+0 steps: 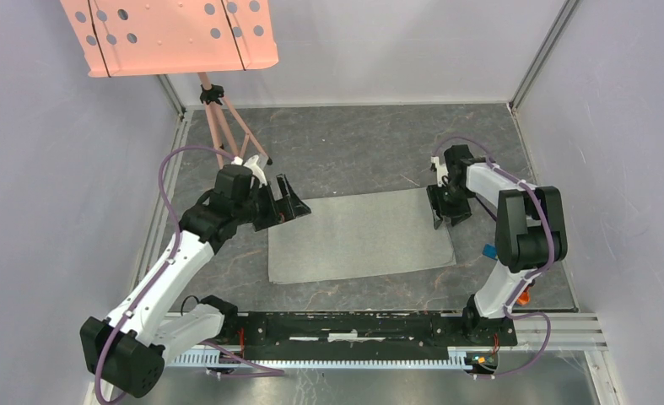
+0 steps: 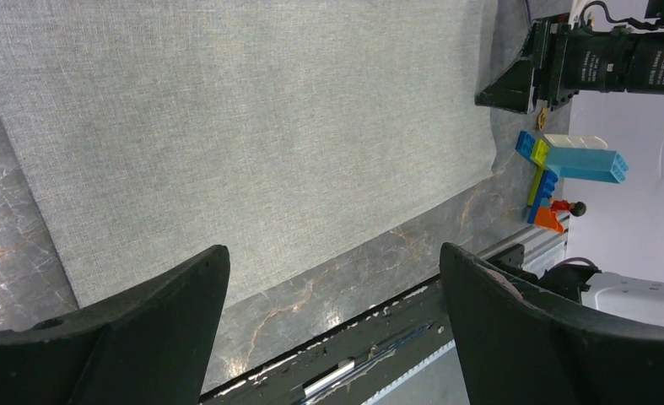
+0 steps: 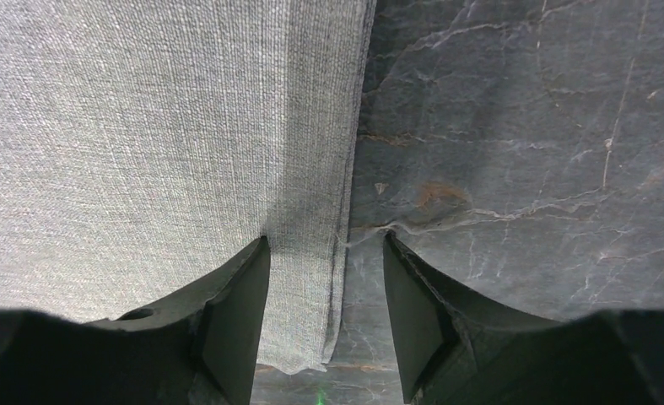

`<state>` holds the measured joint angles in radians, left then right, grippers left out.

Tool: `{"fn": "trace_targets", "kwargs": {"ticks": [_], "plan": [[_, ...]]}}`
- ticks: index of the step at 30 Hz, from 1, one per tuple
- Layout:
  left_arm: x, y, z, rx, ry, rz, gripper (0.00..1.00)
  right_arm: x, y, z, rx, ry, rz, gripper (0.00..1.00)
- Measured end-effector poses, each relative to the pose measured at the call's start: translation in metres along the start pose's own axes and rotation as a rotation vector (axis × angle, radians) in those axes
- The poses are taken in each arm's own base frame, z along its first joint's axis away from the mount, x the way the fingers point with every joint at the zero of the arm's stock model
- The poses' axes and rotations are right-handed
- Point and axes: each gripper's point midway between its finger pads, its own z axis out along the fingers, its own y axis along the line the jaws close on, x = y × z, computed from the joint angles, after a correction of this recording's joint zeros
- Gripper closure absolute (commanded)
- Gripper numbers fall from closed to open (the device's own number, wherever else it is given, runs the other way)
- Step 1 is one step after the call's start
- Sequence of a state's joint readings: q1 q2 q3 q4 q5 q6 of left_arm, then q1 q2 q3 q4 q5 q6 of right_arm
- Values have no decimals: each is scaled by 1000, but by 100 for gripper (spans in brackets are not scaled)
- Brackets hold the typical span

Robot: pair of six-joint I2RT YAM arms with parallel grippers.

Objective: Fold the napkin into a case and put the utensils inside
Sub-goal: Pick up the rectangle-folded napkin from the center of the board.

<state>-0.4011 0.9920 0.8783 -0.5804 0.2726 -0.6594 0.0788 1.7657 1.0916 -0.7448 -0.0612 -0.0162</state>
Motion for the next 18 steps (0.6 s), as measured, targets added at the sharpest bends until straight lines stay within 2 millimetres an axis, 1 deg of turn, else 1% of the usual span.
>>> {"fn": "trace_targets", "kwargs": {"ticks": [2, 4, 6, 7, 10, 12, 14, 15, 18], "plan": [[1, 1, -1, -4, 4, -1, 0, -1, 0, 1, 9, -3, -6, 48], [3, 2, -2, -8, 9, -2, 0, -1, 0, 2, 24, -6, -14, 54], [3, 2, -2, -8, 10, -2, 0, -1, 0, 3, 31, -16, -12, 64], [4, 2, -3, -9, 11, -2, 0, -1, 1, 3, 31, -27, -8, 67], [5, 1, -9, -11, 13, -1, 0, -1, 5, 4, 27, -62, -7, 74], [5, -1, -17, -6, 4, 6, 0, -1, 8, 4, 27, -83, -13, 83], [1, -6, -24, 5, -13, 18, 0, -1, 11, 4, 25, -95, -17, 96], [-1, -9, -28, 11, -22, 23, 0, -2, 12, 4, 25, -97, -19, 100], [-6, -15, -34, 28, -44, 32, 0, -2, 10, 2, 54, -100, -32, 100]]}}
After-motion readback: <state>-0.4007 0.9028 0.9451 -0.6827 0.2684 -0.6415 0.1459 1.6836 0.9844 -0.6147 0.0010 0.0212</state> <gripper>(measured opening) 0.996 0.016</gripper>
